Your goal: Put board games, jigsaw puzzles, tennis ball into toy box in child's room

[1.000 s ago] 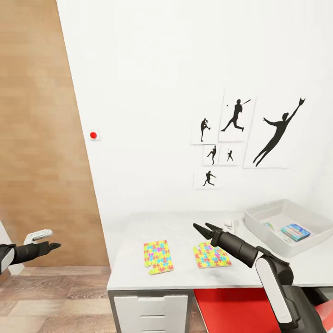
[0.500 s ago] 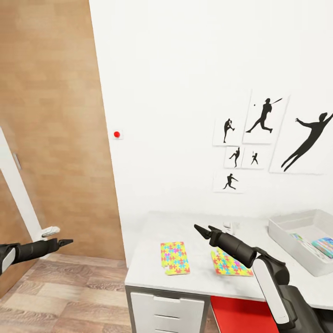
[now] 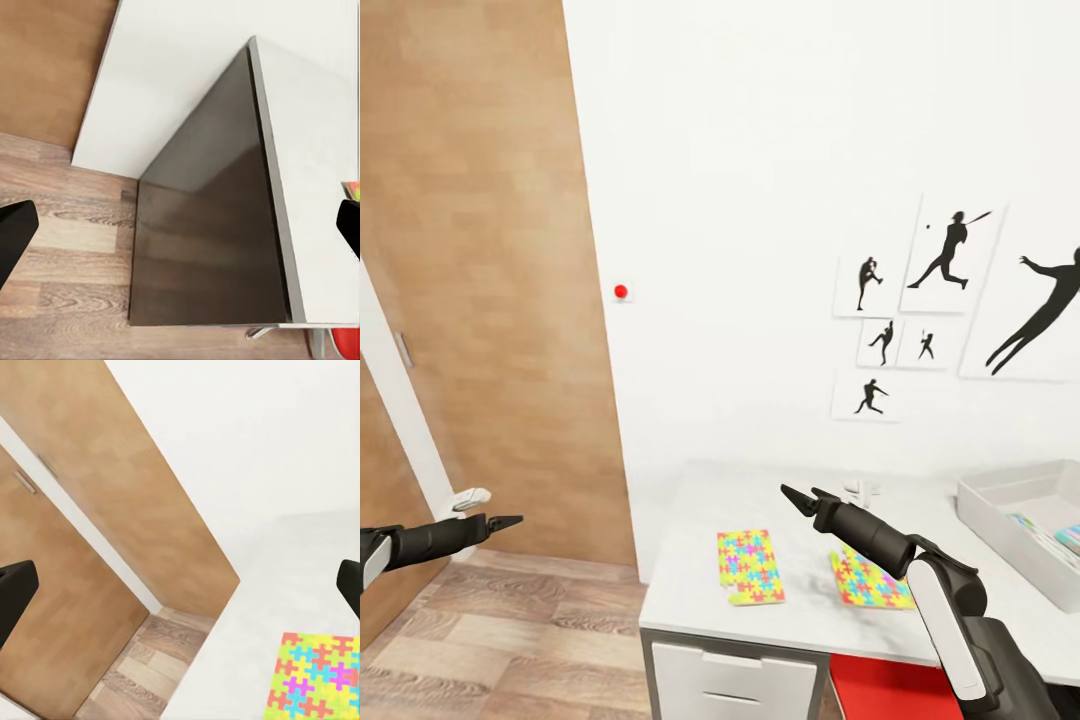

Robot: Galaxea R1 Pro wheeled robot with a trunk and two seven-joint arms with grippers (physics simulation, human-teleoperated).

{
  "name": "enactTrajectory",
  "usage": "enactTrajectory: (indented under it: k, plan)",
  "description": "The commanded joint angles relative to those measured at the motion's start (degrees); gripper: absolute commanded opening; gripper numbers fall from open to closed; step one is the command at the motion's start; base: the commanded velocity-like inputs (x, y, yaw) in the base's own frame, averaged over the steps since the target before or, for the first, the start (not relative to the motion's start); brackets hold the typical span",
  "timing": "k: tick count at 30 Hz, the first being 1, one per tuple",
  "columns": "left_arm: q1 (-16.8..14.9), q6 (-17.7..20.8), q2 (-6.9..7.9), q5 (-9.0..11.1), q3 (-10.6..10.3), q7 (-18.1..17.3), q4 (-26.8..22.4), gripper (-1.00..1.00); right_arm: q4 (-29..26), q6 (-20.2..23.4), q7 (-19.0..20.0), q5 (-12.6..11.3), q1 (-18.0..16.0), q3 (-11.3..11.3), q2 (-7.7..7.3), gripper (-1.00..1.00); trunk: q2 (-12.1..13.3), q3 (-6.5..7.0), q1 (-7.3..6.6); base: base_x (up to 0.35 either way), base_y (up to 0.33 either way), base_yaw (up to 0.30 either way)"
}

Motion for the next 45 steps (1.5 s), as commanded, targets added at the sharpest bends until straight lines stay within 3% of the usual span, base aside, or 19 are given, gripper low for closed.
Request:
enactTrajectory:
  k: [1,17,32,41,45]
  plan:
    - [-0.02,0.67,-0.01,-0.32,0.49,-0.42,-0.06,1.0,-0.02,0.45,0.07,-0.32,-0.02,-0.11,0.0,1.0,-0.05,-0.03,0.03,0.074,0.061,0.002]
    - [-0.02,1.91,0.08,-0.34,0.42,-5.87,-0.17,1.0,0.83,0.23,0.01,-0.24,-0.02,-0.16,0.06,1.0,-0.05,-0.03,0.03,0.018,0.015,0.001]
    - [-0.02,3.15,0.42,-0.14,0.42,-6.75,-0.18,1.0,1.75,0.6,-0.38,0.26,-0.04,0.14,0.13,1.0,-0.05,-0.03,0.03,0.0,0.0,0.0]
    - [-0.02,3.13,0.43,-0.12,0.43,-6.77,-0.18,1.0,1.71,0.67,-3.79,0.19,-0.08,0.28,0.25,1.0,-0.05,-0.03,0.03,0.0,0.0,0.0]
    - [-0.02,3.13,0.43,-0.11,0.42,-6.77,-0.18,1.0,1.61,0.87,-5.95,0.15,0.0,0.29,1.05,1.0,-0.05,-0.03,0.03,0.0,0.056,0.0]
